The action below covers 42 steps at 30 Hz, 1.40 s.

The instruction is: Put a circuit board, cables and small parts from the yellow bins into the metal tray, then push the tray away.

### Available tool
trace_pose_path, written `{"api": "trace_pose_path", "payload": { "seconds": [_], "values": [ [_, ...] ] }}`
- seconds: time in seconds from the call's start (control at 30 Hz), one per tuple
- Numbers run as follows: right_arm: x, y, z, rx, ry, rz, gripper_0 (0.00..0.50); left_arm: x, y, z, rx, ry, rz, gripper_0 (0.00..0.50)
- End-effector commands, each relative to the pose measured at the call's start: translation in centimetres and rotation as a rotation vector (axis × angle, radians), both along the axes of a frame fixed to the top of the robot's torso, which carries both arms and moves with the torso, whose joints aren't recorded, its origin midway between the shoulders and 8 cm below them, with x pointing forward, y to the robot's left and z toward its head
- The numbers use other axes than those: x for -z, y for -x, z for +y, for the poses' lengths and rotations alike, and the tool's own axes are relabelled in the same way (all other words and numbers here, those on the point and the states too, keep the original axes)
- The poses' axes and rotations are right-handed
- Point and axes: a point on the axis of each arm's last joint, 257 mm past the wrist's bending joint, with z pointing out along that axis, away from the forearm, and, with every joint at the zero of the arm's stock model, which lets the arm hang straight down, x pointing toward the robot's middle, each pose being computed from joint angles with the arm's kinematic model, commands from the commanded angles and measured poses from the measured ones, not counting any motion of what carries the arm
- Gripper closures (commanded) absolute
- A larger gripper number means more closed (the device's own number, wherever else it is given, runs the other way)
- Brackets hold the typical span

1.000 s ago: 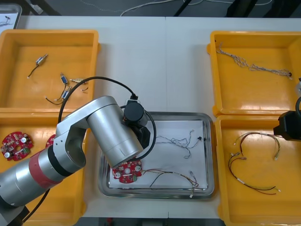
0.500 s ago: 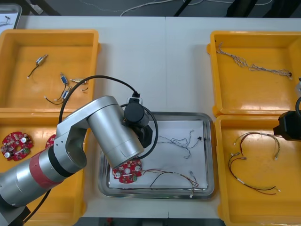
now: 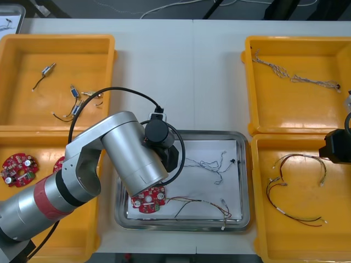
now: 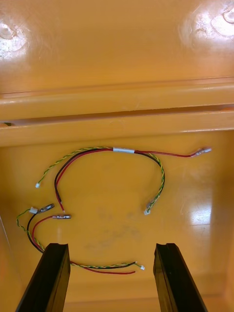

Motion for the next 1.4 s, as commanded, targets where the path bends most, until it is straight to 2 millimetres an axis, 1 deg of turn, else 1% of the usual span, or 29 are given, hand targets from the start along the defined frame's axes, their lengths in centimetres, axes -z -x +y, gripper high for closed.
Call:
{"api": "trace_pose_path", "payload": {
  "seconds": [0.03,0.13,0.27,0.37,0.5,0.67,0.77,0.83,1.0,1.17,1.2,1.3,1.33,1.37,1.4],
  "values": [
    [-1.3,-0.1,-1.9,-0.027,0.063,-0.024,0.0,-1.1,0.6,-1.3,-0.043,0.063,-0.009,0.051],
    [-1.3,-0.1,-1.9,-0.027,0.063,-0.024,0.0,-0.9,0.6,-0.7,-0.053,0.047,-0.009,0.062],
    [-1.3,-0.1,-1.9,-0.027,0.063,-0.024,0.0,-0.7,0.8,-0.5,-0.058,0.041,-0.004,0.062],
    [-1.3,-0.1,-1.9,-0.027,0.063,-0.024,0.0,-0.9,0.7,-0.5,-0.059,0.043,-0.007,0.065],
    [-1.3,-0.1,-1.9,-0.027,0.063,-0.024,0.0,-1.7,0.5,-0.3,-0.063,0.052,-0.016,0.064],
    [-1.3,-0.1,-1.9,-0.027,0.063,-0.024,0.0,-3.3,0.7,0.6,-0.073,0.049,-0.002,0.061],
    [-1.3,-0.1,-1.9,-0.027,0.063,-0.024,0.0,-4.8,0.7,1.2,-0.076,0.047,0.008,0.063],
    [-1.3,-0.1,-1.9,-0.027,0.063,-0.024,0.0,-5.4,0.6,1.5,-0.077,0.048,0.011,0.062],
    [-1.3,-0.1,-1.9,-0.027,0.063,-0.024,0.0,-7.2,0.2,2.1,-0.073,0.068,-0.002,0.054],
    [-1.3,-0.1,-1.9,-0.027,0.063,-0.024,0.0,-9.4,-0.6,3.5,-0.072,0.071,-0.008,0.042],
    [-1.3,-0.1,-1.9,-0.027,0.063,-0.024,0.0,-9.6,-0.6,3.7,-0.072,0.067,-0.007,0.04],
    [-1.3,-0.1,-1.9,-0.027,0.063,-0.024,0.0,-10.8,-1.0,5.1,-0.076,0.045,-0.007,0.037],
    [-0.4,0.2,-0.9,-0.053,0.048,-0.003,0.0,-11.2,-1.0,5.6,-0.071,0.03,-0.003,0.037],
    [-0.2,0.2,-0.2,-0.07,0.036,0.001,0.0,-11.8,-1.1,6.2,-0.071,0.021,0.0,0.036],
    [-0.5,0.0,0.1,-0.083,0.037,-0.004,0.0,-12.0,-1.2,6.4,-0.07,0.016,0.001,0.037]
  ]
}}
